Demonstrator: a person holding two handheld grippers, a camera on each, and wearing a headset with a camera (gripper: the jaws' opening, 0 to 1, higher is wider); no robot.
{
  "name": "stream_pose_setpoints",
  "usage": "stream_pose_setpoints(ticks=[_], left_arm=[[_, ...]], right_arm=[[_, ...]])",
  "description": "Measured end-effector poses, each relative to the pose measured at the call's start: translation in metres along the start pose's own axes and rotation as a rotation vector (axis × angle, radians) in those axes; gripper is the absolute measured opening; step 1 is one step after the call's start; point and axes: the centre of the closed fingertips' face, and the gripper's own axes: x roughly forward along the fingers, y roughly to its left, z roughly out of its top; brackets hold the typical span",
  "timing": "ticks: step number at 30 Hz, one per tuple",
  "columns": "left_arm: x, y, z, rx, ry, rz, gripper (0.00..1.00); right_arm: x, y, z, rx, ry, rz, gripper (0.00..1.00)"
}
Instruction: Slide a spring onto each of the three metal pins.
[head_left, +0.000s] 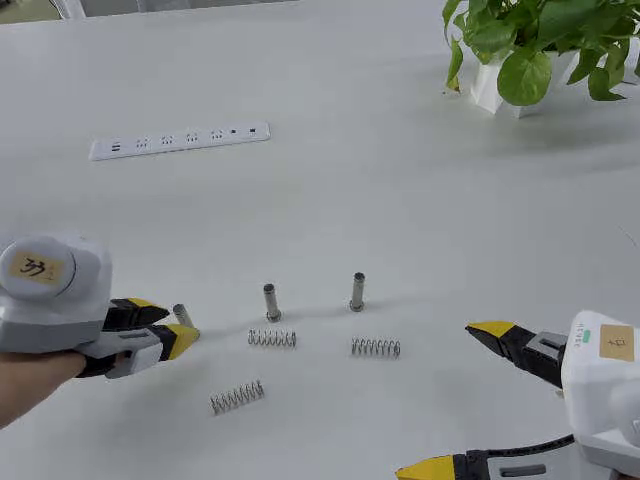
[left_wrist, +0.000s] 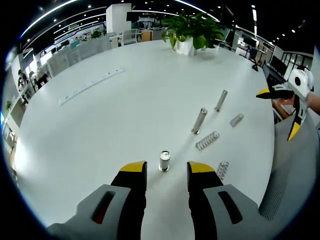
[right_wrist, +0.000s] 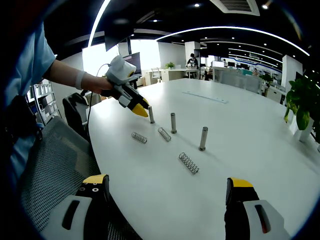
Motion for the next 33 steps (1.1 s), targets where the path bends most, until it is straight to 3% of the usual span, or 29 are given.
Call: stream_pose_setpoints(ticks=[11, 17, 20, 26, 33], left_arm=[[-0.003, -0.002, 0.005, 0.013, -0.067, -0.002, 0.70], [-0.006, -0.005, 0.010, -0.002, -0.115, -0.018, 0.86], [-0.007, -0.008, 0.010, 0.001, -0.121, -0.025, 0.94], [-0.011, -0.015, 0.009, 0.019, -0.138, -0.059, 0.99], [-0.019, -0.014, 0.007, 0.018, -0.156, -0.055, 0.99]], right_arm=[[0.001, 0.000, 0.001, -0.006, 0.002, 0.002, 0.97], [0.001, 0.000, 0.001, -0.010, 0.005, 0.004, 0.97], [0.001, 0.000, 0.001, -0.014, 0.007, 0.004, 0.98], [0.001, -0.002, 0.002, -0.022, 0.006, 0.000, 0.99], [0.001, -0.003, 0.003, -0.032, 0.009, 0.003, 0.99]])
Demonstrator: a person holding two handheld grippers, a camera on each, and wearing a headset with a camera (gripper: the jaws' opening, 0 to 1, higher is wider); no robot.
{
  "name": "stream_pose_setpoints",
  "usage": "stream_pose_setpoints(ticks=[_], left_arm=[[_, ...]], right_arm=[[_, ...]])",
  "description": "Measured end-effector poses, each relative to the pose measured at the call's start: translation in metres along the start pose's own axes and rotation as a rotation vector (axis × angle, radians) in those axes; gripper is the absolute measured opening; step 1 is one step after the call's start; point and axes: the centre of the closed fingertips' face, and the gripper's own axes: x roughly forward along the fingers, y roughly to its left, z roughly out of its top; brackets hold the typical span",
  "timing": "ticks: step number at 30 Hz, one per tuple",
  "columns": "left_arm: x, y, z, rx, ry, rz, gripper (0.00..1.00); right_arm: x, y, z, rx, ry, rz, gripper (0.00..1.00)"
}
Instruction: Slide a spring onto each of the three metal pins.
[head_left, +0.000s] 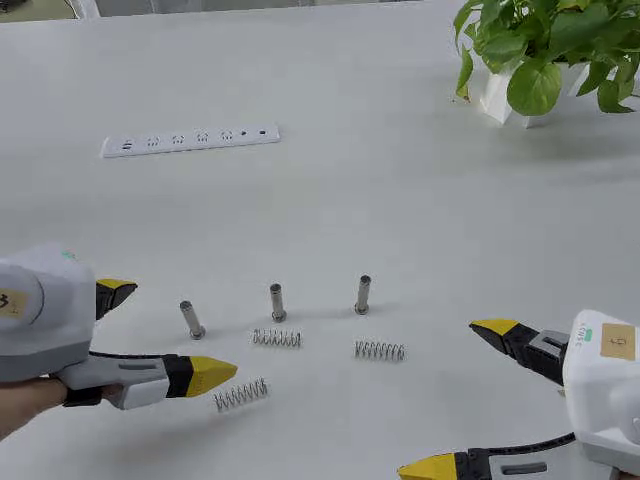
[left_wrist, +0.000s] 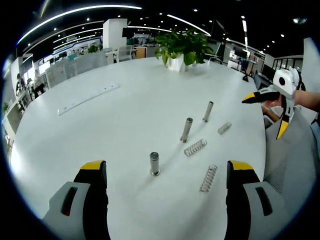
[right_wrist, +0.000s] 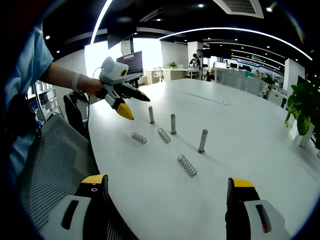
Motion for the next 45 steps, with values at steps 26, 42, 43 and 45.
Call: stream_pose_setpoints(ticks=[26, 42, 43, 45], left_arm=[[-0.036, -0.009, -0.014, 0.067, -0.008, 0.001, 0.98], [-0.039, -0.031, -0.039, 0.103, 0.042, -0.061, 0.93], [-0.039, -0.033, -0.041, 0.111, 0.045, -0.066, 0.92], [-0.039, -0.036, -0.043, 0.120, 0.049, -0.073, 0.91]], right_arm=[[0.003, -0.007, 0.012, -0.084, 0.020, 0.041, 0.99], [0.004, -0.016, 0.011, -0.123, 0.048, 0.060, 0.99], [0.004, -0.017, 0.009, -0.128, 0.056, 0.063, 0.99], [0.003, -0.018, 0.007, -0.130, 0.066, 0.063, 0.99]])
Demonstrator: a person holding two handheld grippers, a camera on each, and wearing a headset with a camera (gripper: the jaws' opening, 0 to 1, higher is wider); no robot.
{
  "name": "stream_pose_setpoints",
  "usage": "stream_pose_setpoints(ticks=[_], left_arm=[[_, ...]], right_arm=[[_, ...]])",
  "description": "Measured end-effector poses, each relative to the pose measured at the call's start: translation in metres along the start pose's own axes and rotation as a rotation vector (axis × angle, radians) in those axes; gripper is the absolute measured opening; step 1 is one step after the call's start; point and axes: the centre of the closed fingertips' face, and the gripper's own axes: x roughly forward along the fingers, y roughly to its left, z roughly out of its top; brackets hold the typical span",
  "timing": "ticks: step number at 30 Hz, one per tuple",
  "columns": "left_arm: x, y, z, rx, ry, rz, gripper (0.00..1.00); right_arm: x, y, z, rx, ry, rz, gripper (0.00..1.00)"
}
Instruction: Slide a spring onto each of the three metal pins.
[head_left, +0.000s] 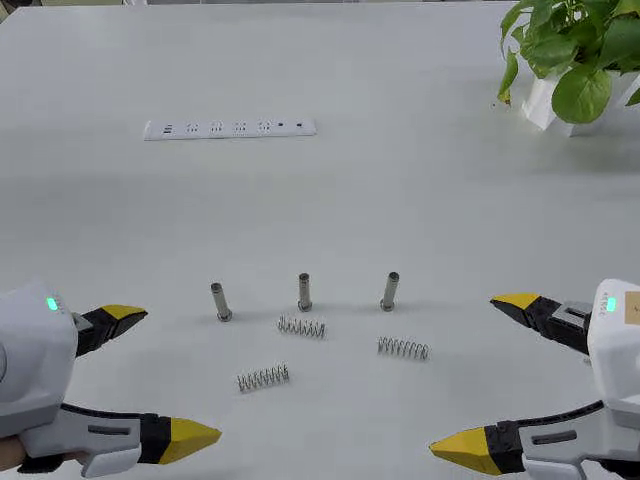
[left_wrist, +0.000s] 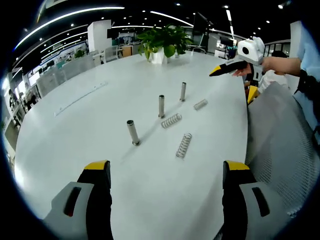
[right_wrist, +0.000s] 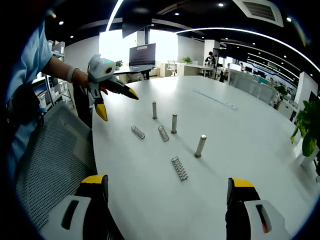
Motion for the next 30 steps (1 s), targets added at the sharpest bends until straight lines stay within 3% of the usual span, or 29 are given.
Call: stream_pose_setpoints(ticks=[5, 7, 10, 14, 18, 21, 28, 30], left_arm=[[0.004, -0.008, -0.002, 0.029, 0.001, -0.028, 0.86], [0.006, -0.010, -0.002, 0.031, 0.002, -0.035, 0.80], [0.011, -0.011, 0.002, 0.056, -0.032, -0.024, 0.72], [0.018, -0.011, 0.001, 0.051, -0.039, -0.024, 0.59], [0.025, -0.014, 0.002, 0.054, -0.035, -0.032, 0.53], [0.031, -0.015, 0.000, 0.062, -0.015, -0.037, 0.44], [0.043, -0.017, 0.001, 0.096, 0.030, -0.066, 0.33], [0.046, -0.015, -0.003, 0.119, 0.065, -0.061, 0.30]], right_arm=[[-0.003, -0.003, -0.005, 0.003, 0.012, -0.002, 0.99], [-0.004, -0.005, -0.006, 0.005, 0.016, -0.005, 0.99], [-0.006, -0.006, -0.006, 0.011, 0.017, -0.012, 0.99], [-0.008, -0.006, -0.008, 0.017, 0.020, -0.019, 0.99], [-0.011, -0.007, -0.012, 0.021, 0.030, -0.024, 0.99], [-0.014, -0.010, -0.014, 0.028, 0.032, -0.032, 0.99], [-0.016, -0.011, -0.019, 0.044, 0.032, -0.041, 0.99], [-0.016, -0.010, -0.020, 0.048, 0.032, -0.041, 0.99]])
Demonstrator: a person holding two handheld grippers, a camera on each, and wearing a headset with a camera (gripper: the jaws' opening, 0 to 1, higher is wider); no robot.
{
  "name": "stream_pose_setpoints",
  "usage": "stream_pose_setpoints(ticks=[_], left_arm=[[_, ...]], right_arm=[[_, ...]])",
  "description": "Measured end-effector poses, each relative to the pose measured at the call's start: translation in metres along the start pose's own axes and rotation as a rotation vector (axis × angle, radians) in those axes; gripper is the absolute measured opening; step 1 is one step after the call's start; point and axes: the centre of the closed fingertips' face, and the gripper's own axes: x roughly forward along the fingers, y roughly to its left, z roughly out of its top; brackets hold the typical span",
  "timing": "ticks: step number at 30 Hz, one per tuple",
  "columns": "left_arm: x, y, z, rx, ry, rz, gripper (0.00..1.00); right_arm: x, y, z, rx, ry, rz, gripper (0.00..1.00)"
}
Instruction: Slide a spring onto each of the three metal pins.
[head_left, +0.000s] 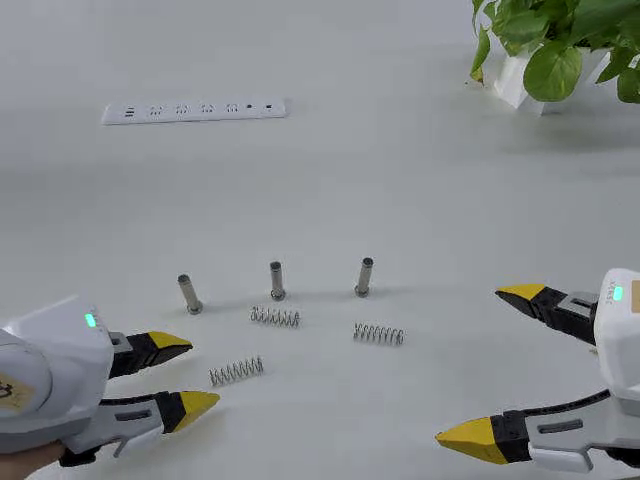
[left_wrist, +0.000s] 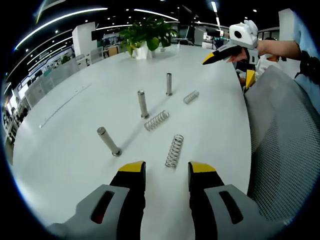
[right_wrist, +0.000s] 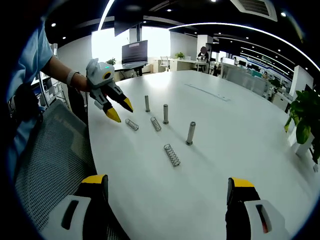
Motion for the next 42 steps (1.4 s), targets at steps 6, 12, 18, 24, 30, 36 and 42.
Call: stream_pose_setpoints(ticks=[6, 12, 18, 24, 30, 36, 42], left_arm=[[0.008, -0.001, -0.001, 0.010, 0.028, -0.028, 0.22], [0.011, -0.004, -0.001, 0.029, 0.054, -0.049, 0.17], [0.015, -0.008, -0.005, 0.042, 0.080, -0.073, 0.14], [0.019, -0.012, -0.005, 0.041, 0.091, -0.093, 0.11], [0.021, -0.013, -0.005, 0.054, 0.108, -0.096, 0.08], [0.021, -0.013, -0.006, 0.056, 0.134, -0.091, 0.08], [0.022, -0.014, -0.004, 0.041, 0.170, -0.078, 0.07]], right_arm=[[0.000, 0.002, -0.001, 0.006, -0.003, 0.001, 0.99], [-0.001, 0.002, -0.002, 0.014, -0.007, -0.003, 0.99], [-0.002, 0.002, -0.004, 0.021, -0.007, -0.007, 0.99], [-0.002, 0.003, -0.005, 0.024, -0.006, -0.009, 0.99], [-0.002, 0.004, -0.004, 0.027, -0.011, -0.009, 0.99], [-0.001, 0.005, -0.004, 0.028, -0.013, -0.008, 0.99], [0.000, 0.007, -0.001, 0.028, -0.022, -0.007, 0.99]])
